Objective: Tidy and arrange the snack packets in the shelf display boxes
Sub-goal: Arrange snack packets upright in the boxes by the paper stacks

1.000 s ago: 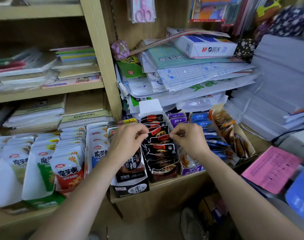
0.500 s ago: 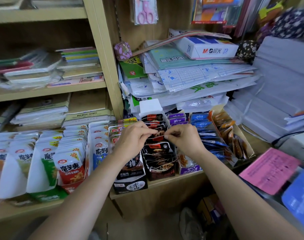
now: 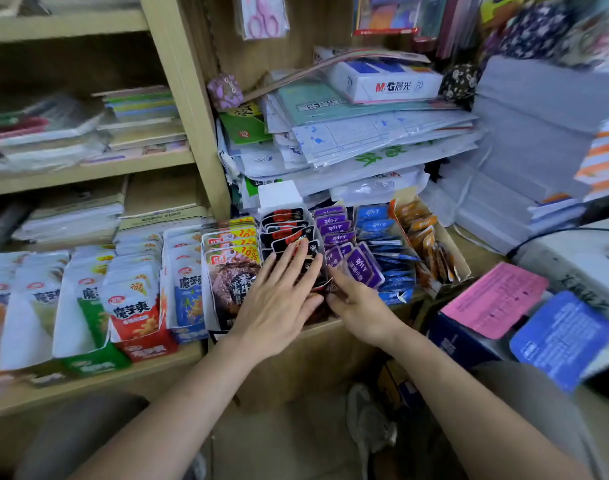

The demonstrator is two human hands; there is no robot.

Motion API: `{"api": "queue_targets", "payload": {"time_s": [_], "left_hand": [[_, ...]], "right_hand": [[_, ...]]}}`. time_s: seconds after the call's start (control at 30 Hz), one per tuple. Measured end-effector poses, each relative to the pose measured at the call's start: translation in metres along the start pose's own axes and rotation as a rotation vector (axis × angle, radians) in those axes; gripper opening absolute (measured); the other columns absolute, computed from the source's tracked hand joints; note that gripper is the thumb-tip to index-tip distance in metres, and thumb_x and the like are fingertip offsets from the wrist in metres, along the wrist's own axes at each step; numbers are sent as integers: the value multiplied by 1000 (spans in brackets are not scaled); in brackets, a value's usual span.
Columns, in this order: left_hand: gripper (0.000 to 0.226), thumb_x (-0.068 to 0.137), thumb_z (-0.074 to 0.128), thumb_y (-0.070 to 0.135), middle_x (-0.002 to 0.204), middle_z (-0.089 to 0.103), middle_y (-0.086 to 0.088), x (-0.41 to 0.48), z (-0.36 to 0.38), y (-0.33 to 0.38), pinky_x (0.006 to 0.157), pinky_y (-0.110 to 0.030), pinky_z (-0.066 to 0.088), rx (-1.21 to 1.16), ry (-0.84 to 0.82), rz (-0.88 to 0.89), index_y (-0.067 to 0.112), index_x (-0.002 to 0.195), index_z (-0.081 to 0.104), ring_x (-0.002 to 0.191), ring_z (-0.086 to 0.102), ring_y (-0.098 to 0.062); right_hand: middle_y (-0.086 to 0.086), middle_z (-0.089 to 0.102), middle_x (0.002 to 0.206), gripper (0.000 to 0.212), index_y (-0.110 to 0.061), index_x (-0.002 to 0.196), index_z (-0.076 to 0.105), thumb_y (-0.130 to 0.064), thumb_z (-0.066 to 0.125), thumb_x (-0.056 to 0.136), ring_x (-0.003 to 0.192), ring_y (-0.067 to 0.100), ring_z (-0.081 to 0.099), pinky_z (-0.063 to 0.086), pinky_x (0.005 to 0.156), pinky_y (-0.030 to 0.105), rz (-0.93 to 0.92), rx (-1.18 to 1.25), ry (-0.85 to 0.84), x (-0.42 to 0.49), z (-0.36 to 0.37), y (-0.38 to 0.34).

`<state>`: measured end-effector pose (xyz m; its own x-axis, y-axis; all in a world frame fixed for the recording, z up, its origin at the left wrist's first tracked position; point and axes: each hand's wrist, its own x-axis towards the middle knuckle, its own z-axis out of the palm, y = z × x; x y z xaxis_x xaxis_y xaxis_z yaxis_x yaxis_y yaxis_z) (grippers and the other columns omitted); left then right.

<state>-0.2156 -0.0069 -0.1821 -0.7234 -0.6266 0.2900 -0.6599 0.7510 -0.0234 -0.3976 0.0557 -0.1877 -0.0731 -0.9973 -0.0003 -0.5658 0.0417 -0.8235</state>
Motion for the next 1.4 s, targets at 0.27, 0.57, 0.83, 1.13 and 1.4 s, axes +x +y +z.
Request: {"api": "queue_targets", "payload": {"time_s": [0.27,0.57,0.83,1.13,1.4], "left_hand": [[56,109,22,44,169,6,9,17,7,-19,127,-46,8,-52,-129,3,29,162,15,156,-1,-16],[15,87,75,41,89,71,15,-18,-17,-35,87,-37,50,-400,261,-177,28,92,81,86,62,-7],[11,85,80,30,83,63,12,-18,-10,-22,77,-41,52,-339,172,-301,24,94,79,85,55,-12],[95,92,59,60,170,-8,-3,1,0,19,127,-46,0,143,-55,40,29,162,4,156,-7,-26],[74,92,62,57,166,25,5,26,-5,10,122,-44,23,195,-102,-61,35,156,31,150,27,-22]], "right_hand": [[8,41,156,66,-14,157,30,-23,62,99,147,25,33,14,112,21,-56,-192,50,6,11,8],[-3,69,100,30,-14,114,75,-21,80,85,87,13,65,58,83,36,-241,-182,454,1,17,-7],[-3,63,114,40,-13,123,70,-22,79,85,103,15,62,55,90,32,-203,-268,404,2,23,-12],[3,62,125,43,-14,128,64,-18,74,87,118,23,51,40,97,27,-100,-246,634,-4,-28,-4],[3,68,115,51,-14,130,63,-31,79,85,97,15,64,51,85,30,123,-139,377,5,-61,13]]}}
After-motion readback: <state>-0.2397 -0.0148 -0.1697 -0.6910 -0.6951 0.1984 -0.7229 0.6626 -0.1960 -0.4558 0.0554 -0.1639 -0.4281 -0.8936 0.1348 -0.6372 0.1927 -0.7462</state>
